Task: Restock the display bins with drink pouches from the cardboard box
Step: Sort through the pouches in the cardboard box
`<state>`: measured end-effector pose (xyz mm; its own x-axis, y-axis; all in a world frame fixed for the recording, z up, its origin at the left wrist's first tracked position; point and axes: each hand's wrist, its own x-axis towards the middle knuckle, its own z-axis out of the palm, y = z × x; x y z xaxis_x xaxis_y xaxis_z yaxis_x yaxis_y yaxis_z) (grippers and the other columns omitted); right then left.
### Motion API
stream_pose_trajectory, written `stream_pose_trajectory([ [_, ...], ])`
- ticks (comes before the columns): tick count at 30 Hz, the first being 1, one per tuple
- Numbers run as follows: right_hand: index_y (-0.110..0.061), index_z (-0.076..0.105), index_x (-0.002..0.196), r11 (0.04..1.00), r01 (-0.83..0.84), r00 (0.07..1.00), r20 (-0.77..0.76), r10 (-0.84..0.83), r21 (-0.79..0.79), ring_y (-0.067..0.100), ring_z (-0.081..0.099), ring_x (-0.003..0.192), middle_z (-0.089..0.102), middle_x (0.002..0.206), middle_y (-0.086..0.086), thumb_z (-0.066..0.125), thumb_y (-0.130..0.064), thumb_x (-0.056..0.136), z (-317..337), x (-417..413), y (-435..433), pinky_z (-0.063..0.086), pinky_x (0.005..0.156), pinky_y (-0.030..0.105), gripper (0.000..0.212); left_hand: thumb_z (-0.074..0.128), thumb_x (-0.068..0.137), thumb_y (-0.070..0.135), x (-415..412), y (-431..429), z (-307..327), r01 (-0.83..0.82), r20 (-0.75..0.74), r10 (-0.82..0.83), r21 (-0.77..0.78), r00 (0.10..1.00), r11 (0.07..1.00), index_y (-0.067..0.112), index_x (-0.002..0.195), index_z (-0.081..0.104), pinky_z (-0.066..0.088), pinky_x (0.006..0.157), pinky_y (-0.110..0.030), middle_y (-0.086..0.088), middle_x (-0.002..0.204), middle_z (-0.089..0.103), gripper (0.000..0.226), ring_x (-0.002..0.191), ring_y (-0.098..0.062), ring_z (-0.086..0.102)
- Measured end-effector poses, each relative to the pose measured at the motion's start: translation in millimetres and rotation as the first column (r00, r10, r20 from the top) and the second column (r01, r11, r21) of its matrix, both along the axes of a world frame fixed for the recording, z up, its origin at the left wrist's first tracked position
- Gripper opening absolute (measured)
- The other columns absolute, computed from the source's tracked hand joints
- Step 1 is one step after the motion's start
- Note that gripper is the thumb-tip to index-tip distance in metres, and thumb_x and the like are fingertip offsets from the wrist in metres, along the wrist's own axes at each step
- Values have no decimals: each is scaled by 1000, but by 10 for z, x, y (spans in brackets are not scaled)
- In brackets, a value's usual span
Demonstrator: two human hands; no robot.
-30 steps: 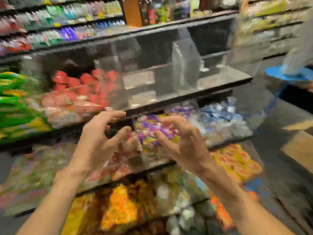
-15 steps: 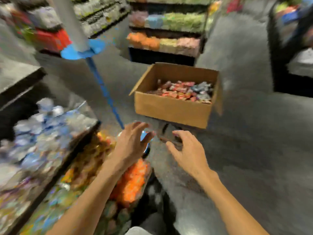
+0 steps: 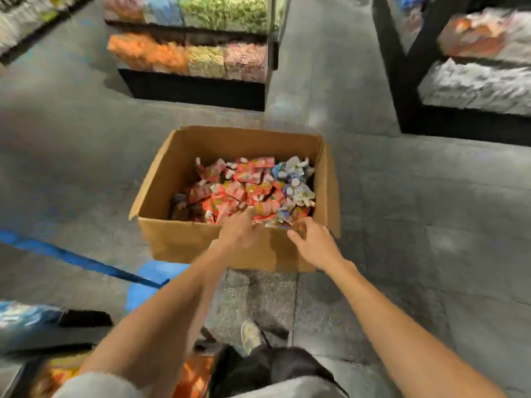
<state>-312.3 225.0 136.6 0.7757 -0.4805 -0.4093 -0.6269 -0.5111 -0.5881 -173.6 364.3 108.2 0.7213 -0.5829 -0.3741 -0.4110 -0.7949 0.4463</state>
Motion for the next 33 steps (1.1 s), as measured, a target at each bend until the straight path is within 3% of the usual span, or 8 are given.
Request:
stream_pose_trajectory([
  [5,-9,51,130,999,-13,997,-70,10,-51,29,52,119,55,129,10,50,-26,103,-384,567,-462,46,98,43,31,51,99,28,488,-426,-251,-48,-123,57,74,991,996,13,137,53,41,94,-35,-12,119,67,40,110,-29,60],
  [12,-3,33,146,975,-108,961,-272,53,-193,40,33,138,28,150,22,63,-23,94,-1184,1377,-1108,27,114,41,63,65,94,28,1016,-982,-837,-158,-361,180,88,915,983,8,137,52,51,94,-38,-13,130,62,49,113,-30,62],
  [15,-4,22,151,988,34,955,-288,-76,-147,38,28,142,19,156,21,68,-29,92,-1424,1697,-1275,29,114,42,79,74,88,32,1051,-1253,-1145,-157,-469,184,98,864,983,6,129,57,50,94,-35,-10,128,63,52,112,-26,61],
  [18,-6,18,152,984,142,941,-292,-168,-107,38,37,136,32,150,22,73,-33,88,-1662,1955,-1459,37,108,43,89,78,83,36,1012,-1516,-1434,-88,-533,137,118,835,989,12,124,59,50,86,-32,-7,125,63,51,108,-24,61],
  [22,-3,23,147,984,176,902,-394,-176,-35,38,46,127,45,138,21,82,-52,73,-1895,2150,-1550,43,100,43,107,79,79,41,946,-1666,-1638,11,-442,94,230,892,973,16,132,48,49,88,-44,-10,126,53,66,114,-30,55],
  [25,-4,23,145,982,135,884,-433,-179,-130,38,51,122,50,133,22,83,-62,64,-1987,2200,-1510,45,99,47,117,72,85,30,987,-1719,-1681,76,-415,40,260,909,963,13,130,47,47,85,-42,-11,126,54,54,116,-32,54],
  [30,-7,27,141,985,111,880,-447,-160,-134,39,56,118,57,129,21,85,-37,74,-1990,2243,-1601,47,93,43,94,62,88,35,1477,-1770,-1570,218,-353,-110,283,929,934,16,107,65,54,71,-35,-3,95,66,27,91,-26,65],
  [33,-8,28,140,982,142,875,-447,-183,-124,39,61,110,60,124,20,78,-27,81,-1939,2256,-1616,49,82,39,80,58,91,45,1852,-1828,-1469,348,-287,-274,247,918,904,22,113,66,52,89,-45,-7,110,62,32,111,-31,55],
])
